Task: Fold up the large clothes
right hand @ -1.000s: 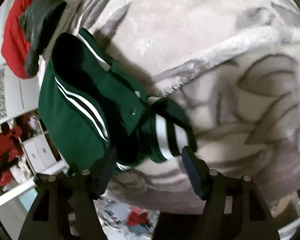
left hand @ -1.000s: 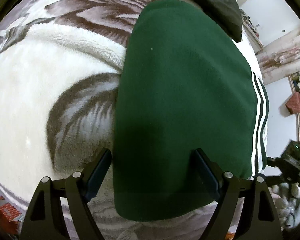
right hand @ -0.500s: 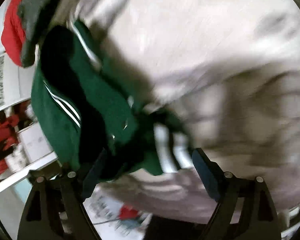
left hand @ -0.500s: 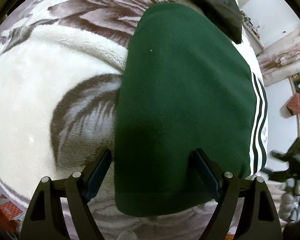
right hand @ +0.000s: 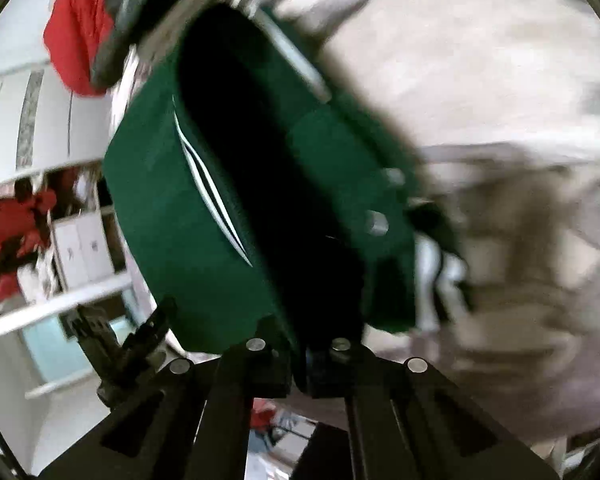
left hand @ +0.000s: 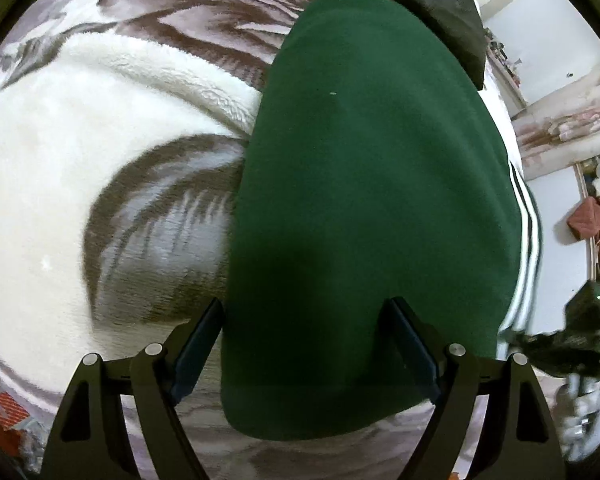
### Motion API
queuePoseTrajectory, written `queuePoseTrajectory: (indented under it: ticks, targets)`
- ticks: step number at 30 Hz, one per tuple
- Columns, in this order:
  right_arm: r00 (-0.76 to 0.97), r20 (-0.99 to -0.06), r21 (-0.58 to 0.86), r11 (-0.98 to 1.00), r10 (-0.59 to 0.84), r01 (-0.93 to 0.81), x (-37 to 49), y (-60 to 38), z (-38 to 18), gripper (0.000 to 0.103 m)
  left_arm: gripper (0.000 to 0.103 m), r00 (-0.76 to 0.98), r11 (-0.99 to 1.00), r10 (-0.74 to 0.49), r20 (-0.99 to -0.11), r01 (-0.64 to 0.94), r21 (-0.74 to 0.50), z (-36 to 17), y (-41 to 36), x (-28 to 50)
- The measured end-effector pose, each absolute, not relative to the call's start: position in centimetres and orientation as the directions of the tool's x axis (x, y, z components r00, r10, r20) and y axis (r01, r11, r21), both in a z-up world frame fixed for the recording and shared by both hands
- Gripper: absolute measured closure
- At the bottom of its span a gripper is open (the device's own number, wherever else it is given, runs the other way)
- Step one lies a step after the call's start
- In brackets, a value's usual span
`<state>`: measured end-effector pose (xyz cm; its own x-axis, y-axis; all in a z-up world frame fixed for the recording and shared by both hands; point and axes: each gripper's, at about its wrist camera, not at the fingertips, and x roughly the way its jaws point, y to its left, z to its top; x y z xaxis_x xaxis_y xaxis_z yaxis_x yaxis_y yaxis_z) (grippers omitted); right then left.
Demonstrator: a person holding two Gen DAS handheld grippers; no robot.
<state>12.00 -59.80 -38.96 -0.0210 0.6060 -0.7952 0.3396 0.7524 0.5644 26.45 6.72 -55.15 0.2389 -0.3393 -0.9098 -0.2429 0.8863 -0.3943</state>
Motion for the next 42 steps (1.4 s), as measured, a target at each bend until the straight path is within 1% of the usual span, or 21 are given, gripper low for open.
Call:
queuePoseTrajectory:
  ticks: [4,6,7,8,9,10,14,16,17,19,22,26,28,29,30,32,33,34,35,38,42]
  targets:
    - [-0.110,-0.837,0.484,0.819,0.536,0.307,12.6,-59.2,-42.7,0.099,0.019,0.234,0.886,-0.338,-0.912,-0.248,-0.392,-54.8,7.2,26.8]
    - [-0.147,-0.837,0.474,0.833,0.526,0.285,14.1,-58.4,-42.5,0.093,0.019,0.252,0.884,-0.335,-0.908,-0.248,-0.395,-54.0,7.4,27.3]
    - [-0.156,-0.836,0.476,0.836,0.526,0.272,14.6,-58.4,-41.5,0.078,0.019,0.260,0.880,-0.342,-0.903,-0.250,-0.405,-53.8,7.7,27.4]
    - [-0.148,-0.841,0.475,0.840,0.521,0.262,15.2,-58.6,-40.8,0.051,0.019,0.267,0.873,-0.351,-0.897,-0.252,-0.417,-53.7,8.1,27.5]
    - [-0.103,-0.856,0.472,0.847,0.507,0.245,15.6,-59.1,-39.2,0.036,0.019,0.273,0.867,-0.363,-0.891,-0.252,-0.430,-53.7,8.5,27.8]
    - [-0.050,-0.862,0.482,0.846,0.504,0.228,16.1,-59.6,-37.9,0.015,0.019,0.278,0.864,-0.366,-0.888,-0.252,-0.435,-53.9,8.8,28.2]
    - [0.032,-0.831,0.554,0.821,0.555,0.140,19.4,-59.9,-38.3,0.010,0.019,0.311,0.853,-0.399,-0.862,-0.219,-0.474,-55.4,9.7,30.3]
    - [0.008,-0.825,0.564,0.820,0.566,0.097,22.1,-58.9,-41.2,0.009,0.019,0.292,0.819,-0.473,-0.831,-0.202,-0.537,-57.1,9.6,31.8]
    - [-0.006,-0.816,0.576,0.813,0.578,0.080,23.0,-58.1,-42.2,0.005,0.019,0.283,0.801,-0.504,-0.816,-0.201,-0.564,-57.8,9.7,32.2]
    - [-0.068,-0.756,0.649,0.759,0.651,0.048,24.8,-57.0,-45.6,0.000,0.019,0.261,0.749,-0.583,-0.769,-0.196,-0.634,-59.4,9.7,33.1]
    - [-0.141,-0.675,0.727,0.685,0.724,0.037,26.8,-57.1,-48.4,0.000,0.019,0.244,0.689,-0.660,-0.710,-0.180,-0.702,-61.1,9.8,34.1]
    - [-0.212,-0.563,0.807,0.587,0.799,0.069,28.9,-57.0,-49.1,0.000,0.020,0.246,0.638,-0.712,-0.658,-0.165,-0.752,-61.8,10.4,33.9]
    - [-0.204,-0.444,0.877,0.470,0.872,0.099,29.7,-55.9,-48.9,0.001,0.023,0.268,0.639,-0.709,-0.652,-0.147,-0.755,-61.4,10.3,33.7]
    - [-0.208,-0.438,0.880,0.464,0.874,0.096,30.1,-54.5,-49.0,0.004,0.026,0.285,0.634,-0.708,-0.646,-0.144,-0.759,-61.2,10.6,33.4]
    - [-0.212,-0.476,0.861,0.501,0.854,0.088,30.4,-53.6,-49.2,0.007,0.036,0.295,0.629,-0.709,-0.640,-0.143,-0.764,-61.0,10.8,33.4]
    - [-0.192,-0.528,0.828,0.552,0.827,0.102,30.9,-52.5,-49.8,0.026,0.043,0.308,0.625,-0.713,-0.630,-0.128,-0.770,-60.3,10.9,33.5]
    - [-0.172,-0.527,0.827,0.549,0.832,0.123,31.0,-52.7,-49.7,0.033,0.048,0.311,0.630,-0.713,-0.629,-0.113,-0.769,-59.7,10.8,33.5]
    - [-0.156,-0.501,0.841,0.521,0.851,0.143,31.0,-52.9,-49.5,0.047,0.049,0.313,0.633,-0.712,-0.629,-0.101,-0.767,-59.1,10.7,33.6]
    - [-0.135,-0.475,0.857,0.492,0.870,0.154,30.9,-53.0,-48.8,0.051,0.050,0.315,0.636,-0.710,-0.630,-0.097,-0.766,-58.8,10.4,34.0]
    - [-0.099,-0.493,0.850,0.503,0.864,0.156,30.8,-52.9,-46.9,0.057,0.051,0.319,0.638,-0.712,-0.626,-0.079,-0.766,-57.2,9.9,34.9]
    - [-0.058,-0.476,0.865,0.479,0.878,0.149,31.6,-52.6,-43.9,0.059,0.051,0.333,0.644,-0.712,-0.619,-0.044,-0.764,-54.0,9.8,36.6]
